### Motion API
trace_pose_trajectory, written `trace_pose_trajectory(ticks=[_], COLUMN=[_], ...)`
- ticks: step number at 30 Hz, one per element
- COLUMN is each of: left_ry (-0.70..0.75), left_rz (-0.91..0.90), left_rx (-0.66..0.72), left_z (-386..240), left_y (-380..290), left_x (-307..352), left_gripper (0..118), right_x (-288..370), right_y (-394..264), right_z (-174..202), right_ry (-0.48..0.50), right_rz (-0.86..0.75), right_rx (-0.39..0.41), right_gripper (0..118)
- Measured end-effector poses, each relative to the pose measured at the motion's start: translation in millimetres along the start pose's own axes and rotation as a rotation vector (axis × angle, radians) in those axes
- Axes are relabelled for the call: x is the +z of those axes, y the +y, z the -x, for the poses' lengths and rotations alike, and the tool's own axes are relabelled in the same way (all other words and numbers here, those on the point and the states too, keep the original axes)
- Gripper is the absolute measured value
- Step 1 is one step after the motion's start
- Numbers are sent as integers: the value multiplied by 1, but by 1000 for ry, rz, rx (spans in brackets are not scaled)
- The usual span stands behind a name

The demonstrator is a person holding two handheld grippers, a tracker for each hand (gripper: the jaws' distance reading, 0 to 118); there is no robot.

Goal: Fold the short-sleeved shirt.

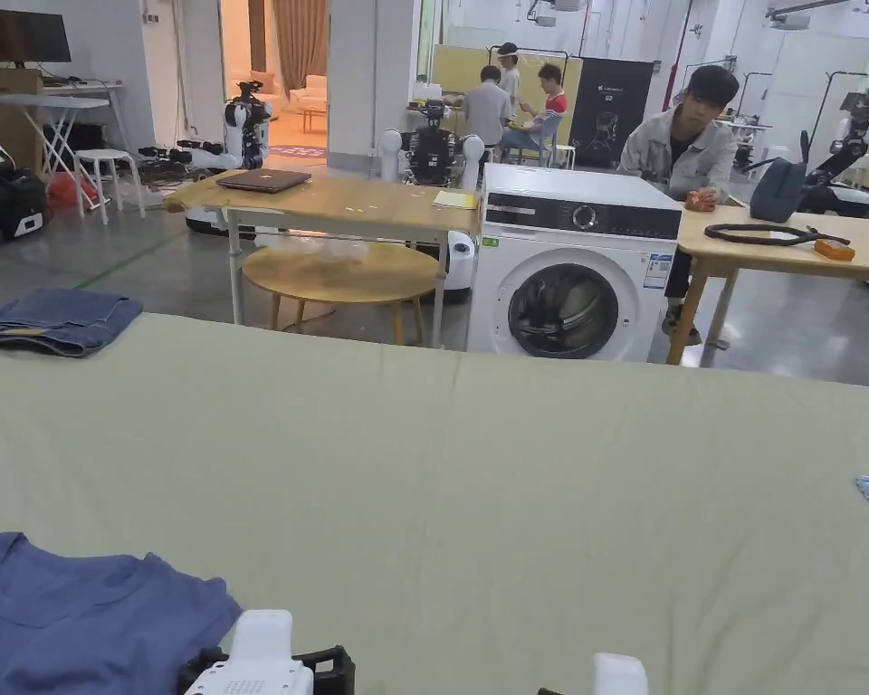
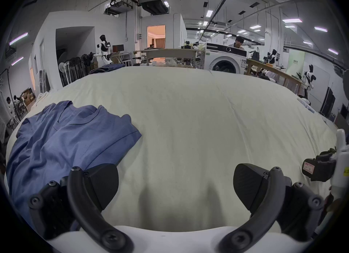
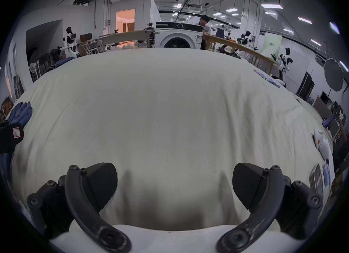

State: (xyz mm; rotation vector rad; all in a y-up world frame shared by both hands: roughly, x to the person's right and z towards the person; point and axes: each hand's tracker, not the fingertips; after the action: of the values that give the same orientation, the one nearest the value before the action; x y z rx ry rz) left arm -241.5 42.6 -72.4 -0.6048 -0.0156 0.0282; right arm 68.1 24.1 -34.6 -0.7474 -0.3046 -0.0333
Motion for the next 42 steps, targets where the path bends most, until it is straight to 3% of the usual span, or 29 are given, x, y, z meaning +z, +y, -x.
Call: trace_pose_trajectory(ticks=[2,6,9,12,17,21,26,30,36,42], left_ry=[-6,-29,-43,-61,-153,-178,-32,-11,-3,-10], left_rz=[70,17,-144,-282,-617,-771,-653,-621,-567,-552], left_rx=[26,129,191,202,285,203,-75,-77,-65,-88], left_z=[3,22,36,43,45,40,24,22,22,27], left_y=[6,23,45,75,110,116,129,127,126,128], left_x=[-5,0,14,31,84,103,110,108,109,100], left_gripper=[118,114,114,114,114,113,113,114,113,113], right_x=[-2,2,25,56,111,131,131,126,127,128], right_y=[7,23,46,75,109,119,130,126,112,109], right_z=[-2,-8,-10,-11,-14,-8,-6,-5,-3,-3], right_ry=[9,31,23,26,149,95,85,62,39,48], right_rz=[36,37,-127,-307,-652,-794,-695,-669,-650,-636], right_rx=[-2,-17,-23,-78,-160,-157,-56,-57,12,-3], right_gripper=[118,118,118,118,118,118,118,118,118,118])
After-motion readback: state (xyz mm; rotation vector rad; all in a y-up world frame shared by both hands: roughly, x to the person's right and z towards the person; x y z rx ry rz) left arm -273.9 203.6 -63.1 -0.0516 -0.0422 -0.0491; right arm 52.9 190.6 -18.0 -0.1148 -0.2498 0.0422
